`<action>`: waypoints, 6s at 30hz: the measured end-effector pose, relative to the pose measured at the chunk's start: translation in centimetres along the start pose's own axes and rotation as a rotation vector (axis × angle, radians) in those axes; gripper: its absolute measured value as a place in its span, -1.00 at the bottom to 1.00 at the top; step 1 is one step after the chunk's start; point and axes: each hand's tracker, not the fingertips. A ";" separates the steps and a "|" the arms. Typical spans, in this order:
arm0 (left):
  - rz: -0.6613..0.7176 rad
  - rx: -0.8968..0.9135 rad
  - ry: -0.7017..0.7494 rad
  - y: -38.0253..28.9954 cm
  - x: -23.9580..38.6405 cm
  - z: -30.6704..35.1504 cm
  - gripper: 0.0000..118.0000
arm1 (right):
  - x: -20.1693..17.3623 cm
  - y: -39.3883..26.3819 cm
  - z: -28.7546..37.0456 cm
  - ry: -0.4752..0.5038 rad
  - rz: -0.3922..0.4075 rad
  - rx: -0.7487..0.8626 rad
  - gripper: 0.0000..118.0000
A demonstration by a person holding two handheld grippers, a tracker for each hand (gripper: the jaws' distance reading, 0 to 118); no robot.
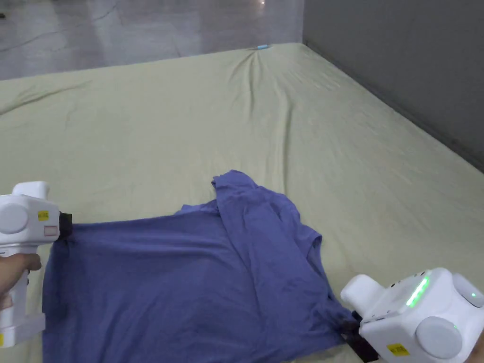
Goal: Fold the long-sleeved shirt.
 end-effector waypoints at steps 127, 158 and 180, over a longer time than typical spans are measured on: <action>0.107 -0.132 -0.040 -24.4 -1.8 10.0 -1.00 | 3.4 1.3 3.4 -0.048 -0.259 0.195 -1.00; 0.229 -0.133 -0.108 -19.3 -2.4 9.4 -1.00 | 4.7 29.5 -15.7 -0.082 -0.002 -0.111 -1.00; 0.132 0.428 -0.057 12.1 -4.5 21.2 -1.00 | 12.5 35.9 22.0 -0.226 -0.142 0.668 -1.00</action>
